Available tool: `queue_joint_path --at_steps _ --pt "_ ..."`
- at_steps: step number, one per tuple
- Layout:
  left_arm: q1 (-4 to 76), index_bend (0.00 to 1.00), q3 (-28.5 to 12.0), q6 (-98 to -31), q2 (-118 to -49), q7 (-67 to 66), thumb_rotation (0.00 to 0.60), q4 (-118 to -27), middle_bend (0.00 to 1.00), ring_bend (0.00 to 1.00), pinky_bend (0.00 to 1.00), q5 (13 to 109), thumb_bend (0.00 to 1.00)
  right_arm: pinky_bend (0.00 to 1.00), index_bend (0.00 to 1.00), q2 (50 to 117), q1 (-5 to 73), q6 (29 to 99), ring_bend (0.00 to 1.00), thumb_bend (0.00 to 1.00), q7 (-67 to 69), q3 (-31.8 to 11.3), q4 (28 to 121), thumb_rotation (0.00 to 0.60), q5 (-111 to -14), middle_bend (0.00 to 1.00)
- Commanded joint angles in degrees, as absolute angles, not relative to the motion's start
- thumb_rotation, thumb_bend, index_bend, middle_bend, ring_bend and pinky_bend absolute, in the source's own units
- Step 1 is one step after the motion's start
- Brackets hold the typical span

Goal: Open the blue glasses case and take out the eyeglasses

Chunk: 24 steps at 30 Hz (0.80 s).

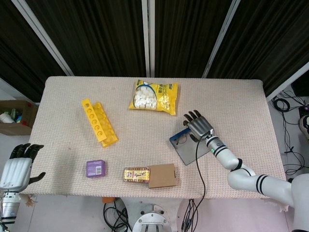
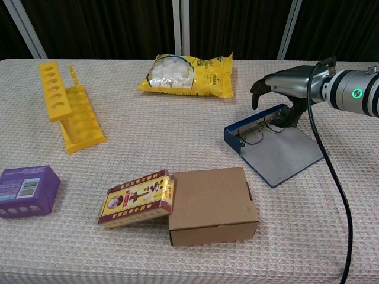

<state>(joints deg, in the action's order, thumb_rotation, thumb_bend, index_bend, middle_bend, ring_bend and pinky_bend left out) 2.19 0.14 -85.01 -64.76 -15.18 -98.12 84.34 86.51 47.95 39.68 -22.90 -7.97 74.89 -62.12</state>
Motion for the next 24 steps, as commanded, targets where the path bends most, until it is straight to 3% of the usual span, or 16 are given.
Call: queue_joint_path --at_steps 1,24 --pt "2.2 0.20 0.1 -85.0 -64.7 -15.4 0.600 -98.3 0.21 0.13 0.14 84.4 0.00 0.00 0.33 86.6 48.1 39.7 0.00 0.37 -21.9 -7.9 74.4 0.600 -62.5 0.13" --pt "1.9 0.20 0.1 -85.2 -64.5 -15.2 0.600 -98.1 0.21 0.13 0.14 83.8 0.00 0.00 0.46 89.2 49.7 40.2 0.00 0.43 -18.9 -7.3 71.0 0.600 -64.3 0.18"
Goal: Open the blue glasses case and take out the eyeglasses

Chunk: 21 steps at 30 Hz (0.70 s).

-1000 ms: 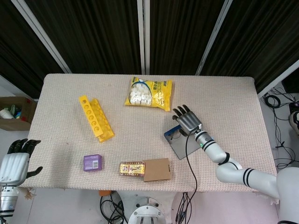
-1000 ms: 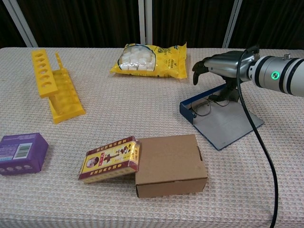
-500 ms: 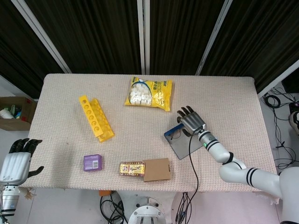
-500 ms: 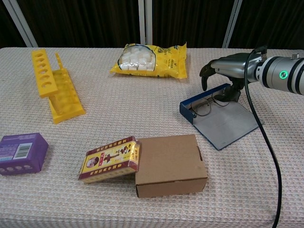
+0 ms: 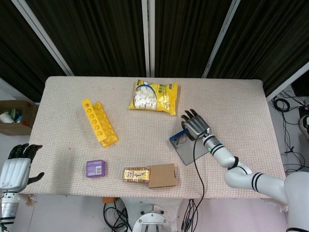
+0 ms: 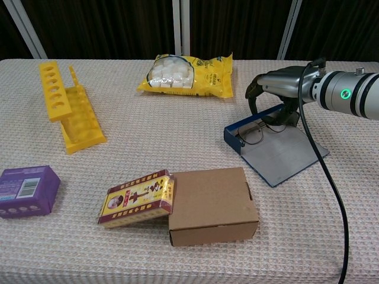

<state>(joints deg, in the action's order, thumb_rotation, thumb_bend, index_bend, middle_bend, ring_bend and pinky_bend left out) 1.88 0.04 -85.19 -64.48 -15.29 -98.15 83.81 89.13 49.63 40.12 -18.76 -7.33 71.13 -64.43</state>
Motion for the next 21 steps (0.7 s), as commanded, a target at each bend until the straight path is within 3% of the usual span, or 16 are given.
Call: queue_joint_path --at_steps 1,9,16,21 --pt "1.9 0.20 0.1 -85.1 -64.6 -15.2 0.600 -98.0 0.21 0.13 0.14 83.8 0.00 0.00 0.47 89.3 49.7 40.2 0.00 0.43 -18.9 -7.3 71.0 0.600 -64.2 0.18" --pt "1.6 0.20 0.1 -85.4 -64.7 -14.8 0.600 -97.6 0.20 0.13 0.14 83.8 0.00 0.00 0.49 90.1 50.0 40.5 0.00 0.44 -19.2 -7.1 70.4 0.600 -63.9 0.20" --pt "1.5 0.20 0.1 -85.6 -64.8 -14.4 0.600 -97.2 0.20 0.13 0.14 83.9 0.00 0.00 0.58 90.3 49.9 41.5 0.00 0.47 -18.8 -7.1 70.3 0.600 -64.4 0.24" --pt "1.4 0.20 0.1 -85.7 -64.9 -14.2 0.600 -97.0 0.20 0.13 0.14 84.0 0.00 0.00 0.61 91.2 48.4 46.4 0.00 0.48 -17.0 -7.2 69.9 0.600 -67.8 0.25"
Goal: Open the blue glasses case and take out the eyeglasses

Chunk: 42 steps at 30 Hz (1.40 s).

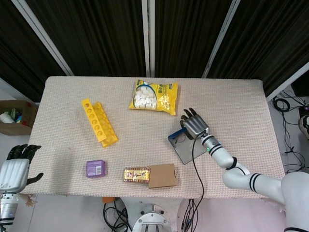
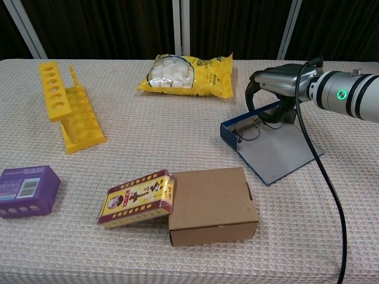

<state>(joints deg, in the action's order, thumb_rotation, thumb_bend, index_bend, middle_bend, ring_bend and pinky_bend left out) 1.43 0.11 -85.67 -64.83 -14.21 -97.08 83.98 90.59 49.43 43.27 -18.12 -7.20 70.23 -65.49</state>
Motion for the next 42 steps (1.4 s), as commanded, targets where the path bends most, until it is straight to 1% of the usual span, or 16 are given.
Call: queue_joint_path --at_steps 1,8,11,23,27,29,36,40,42 --pt "1.4 0.20 0.1 -85.7 -64.9 -14.1 0.600 -97.0 0.20 0.13 0.14 84.0 0.00 0.00 0.61 91.5 48.0 47.9 0.00 0.48 -16.7 -7.1 69.6 0.600 -68.9 0.25" --pt "1.5 0.20 0.2 -85.5 -65.3 -13.8 0.600 -96.5 0.20 0.13 0.14 84.4 0.00 0.00 0.61 95.9 44.6 58.2 0.00 0.48 -15.1 -5.7 63.9 0.600 -75.8 0.25" --pt "1.7 0.20 0.2 -85.3 -65.5 -13.6 0.600 -96.3 0.20 0.13 0.14 84.5 0.00 0.00 0.61 98.6 43.5 60.9 0.00 0.48 -14.6 -5.7 60.1 0.600 -76.8 0.25" --pt "1.9 0.20 0.1 -84.8 -65.8 -13.2 0.600 -95.8 0.20 0.13 0.14 84.2 0.00 0.00 0.62 108.1 42.8 64.8 0.00 0.49 -8.9 -8.2 44.7 0.600 -78.2 0.25" --pt "2.0 0.20 0.0 -84.6 -65.9 -13.2 0.600 -95.7 0.20 0.13 0.14 83.9 0.00 0.00 0.62 111.2 43.2 68.0 0.00 0.50 -8.7 -9.6 38.8 0.600 -79.0 0.25" --pt "2.0 0.20 0.0 -84.4 -65.9 -13.3 0.600 -95.7 0.20 0.13 0.14 83.8 0.00 0.00 0.62 112.4 43.5 68.7 0.00 0.50 -7.8 -10.1 36.3 0.600 -79.2 0.25" --pt "2.2 0.20 -0.1 -84.1 -65.9 -13.6 0.600 -95.9 0.20 0.13 0.14 83.6 0.00 0.00 0.62 114.1 44.6 67.4 0.00 0.52 -6.3 -11.0 31.5 0.600 -79.2 0.24" --pt "2.2 0.20 0.0 -83.7 -65.7 -13.8 0.600 -96.2 0.20 0.13 0.14 83.3 0.00 0.00 0.61 114.6 45.1 65.4 0.00 0.52 -7.3 -11.8 30.4 0.600 -78.3 0.24" --pt "2.2 0.20 0.0 -83.8 -65.6 -14.0 0.600 -96.4 0.20 0.13 0.14 83.3 0.00 0.00 0.58 114.2 45.3 63.4 0.00 0.51 -8.4 -12.2 31.0 0.600 -77.5 0.22"
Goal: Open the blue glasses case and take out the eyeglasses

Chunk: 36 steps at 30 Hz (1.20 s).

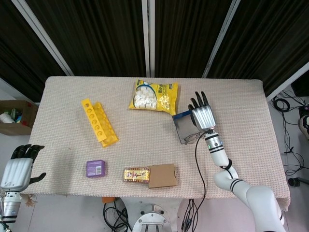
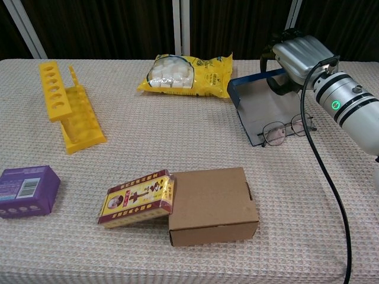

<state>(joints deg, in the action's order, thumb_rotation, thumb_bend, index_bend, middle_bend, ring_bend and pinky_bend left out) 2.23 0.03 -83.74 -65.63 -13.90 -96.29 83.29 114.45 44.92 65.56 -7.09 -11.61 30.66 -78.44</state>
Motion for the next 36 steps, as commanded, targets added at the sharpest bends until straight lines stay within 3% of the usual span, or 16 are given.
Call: queue_joint_path --at_steps 1,4,8,11,14,17,20,36 --pt "2.2 0.20 0.0 -83.8 -65.5 -14.0 0.600 -96.4 0.20 0.13 0.14 83.3 0.00 0.00 0.54 113.8 45.4 62.3 0.00 0.49 -9.1 -12.5 31.6 0.600 -76.9 0.21" --pt "2.1 0.20 0.1 -84.0 -65.4 -14.1 0.600 -96.6 0.20 0.13 0.14 83.3 0.00 0.00 0.33 111.2 45.4 59.4 0.00 0.45 -11.9 -13.5 36.0 0.600 -75.2 0.14" --pt "2.0 0.20 0.1 -84.1 -65.4 -14.2 0.600 -96.7 0.20 0.13 0.14 83.2 0.00 0.00 0.06 105.3 44.3 57.3 0.00 0.32 -14.6 -14.1 45.8 0.600 -73.5 0.08" --pt "2.1 0.20 0.1 -84.1 -65.3 -14.3 0.600 -96.9 0.20 0.13 0.14 83.4 0.00 0.00 0.00 99.8 42.7 56.9 0.00 0.27 -14.5 -13.8 54.3 0.600 -73.4 0.06" --pt "2.2 0.20 0.0 -84.2 -65.3 -14.5 0.600 -97.1 0.20 0.13 0.14 83.6 0.00 0.00 0.05 94.2 40.7 57.1 0.00 0.26 -11.2 -12.0 62.3 0.600 -75.1 0.08" --pt "2.3 0.20 0.0 -84.2 -65.3 -14.7 0.600 -97.3 0.20 0.13 0.14 83.7 0.00 0.00 0.27 90.2 39.5 55.7 0.00 0.30 -9.4 -9.2 66.5 0.600 -77.1 0.12" --pt "2.4 0.20 0.0 -84.3 -65.4 -14.8 0.600 -97.4 0.20 0.13 0.14 83.9 0.00 0.00 0.39 87.8 39.0 53.8 0.00 0.31 -9.6 -6.4 67.7 0.600 -78.7 0.14" --pt "2.1 0.20 0.1 -84.7 -65.1 -15.8 0.600 -98.2 0.20 0.13 0.14 83.8 0.00 0.00 0.45 92.3 39.8 52.2 0.00 0.35 -4.9 -3.2 59.3 0.600 -82.8 0.17"
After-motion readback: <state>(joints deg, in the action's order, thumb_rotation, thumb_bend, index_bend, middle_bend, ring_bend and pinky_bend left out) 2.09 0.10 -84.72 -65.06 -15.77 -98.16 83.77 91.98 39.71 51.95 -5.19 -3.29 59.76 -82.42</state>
